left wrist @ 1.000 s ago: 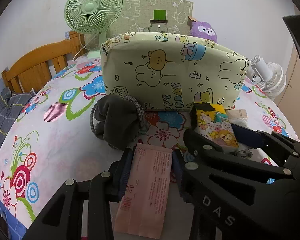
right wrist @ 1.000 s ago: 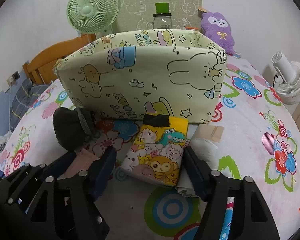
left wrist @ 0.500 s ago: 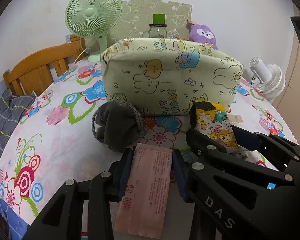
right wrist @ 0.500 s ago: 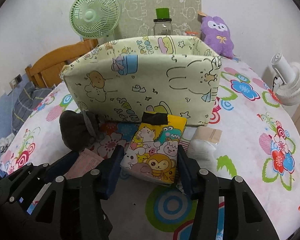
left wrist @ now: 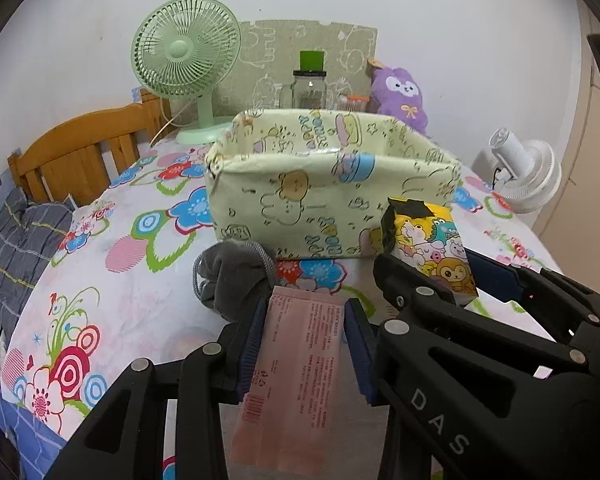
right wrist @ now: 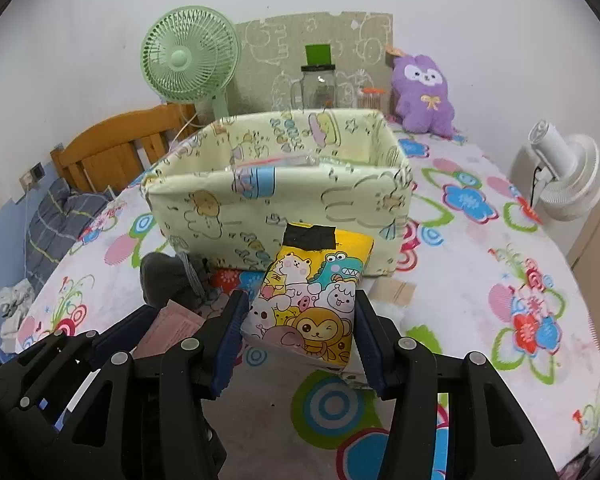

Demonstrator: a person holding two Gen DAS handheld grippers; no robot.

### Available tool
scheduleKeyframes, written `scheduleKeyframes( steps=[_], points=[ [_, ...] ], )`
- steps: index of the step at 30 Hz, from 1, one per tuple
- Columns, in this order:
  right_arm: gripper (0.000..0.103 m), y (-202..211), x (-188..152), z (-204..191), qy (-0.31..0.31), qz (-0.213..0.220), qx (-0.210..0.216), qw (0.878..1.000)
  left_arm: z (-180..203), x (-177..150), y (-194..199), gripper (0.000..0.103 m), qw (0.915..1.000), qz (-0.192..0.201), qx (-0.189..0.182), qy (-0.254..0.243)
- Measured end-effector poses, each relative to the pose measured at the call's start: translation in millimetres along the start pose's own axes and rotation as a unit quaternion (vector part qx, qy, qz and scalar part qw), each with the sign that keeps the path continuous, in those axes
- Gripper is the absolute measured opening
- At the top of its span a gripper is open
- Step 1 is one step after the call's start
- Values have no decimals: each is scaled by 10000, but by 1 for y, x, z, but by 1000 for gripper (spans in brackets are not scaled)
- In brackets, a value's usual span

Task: Organize soft objects
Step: 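Lift the envelope with the left tool while the right tool lifts the tissue pack over the yellow box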

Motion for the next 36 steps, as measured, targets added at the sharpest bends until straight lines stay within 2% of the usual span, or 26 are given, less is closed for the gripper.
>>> scheduleKeyframes(
  steps=[28, 36],
  points=[
    [55, 62, 77, -7, 323, 870, 19, 9957, 14, 72, 50, 41, 9969, 710, -127, -312],
    [55, 60, 90, -7, 419, 871, -38, 9953, 15, 84, 46, 41, 9966, 754, -189, -268]
  ],
)
Point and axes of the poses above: each gripper's, at about its wrist camera, not at the fingertips, and y roughly against the way its jaws point, z to its right, x to its top, the point moved 5 cm from there along -y, roughly the way its jaws point, and after that the axes turned 15 degrees about z, right-handed, at the moved point
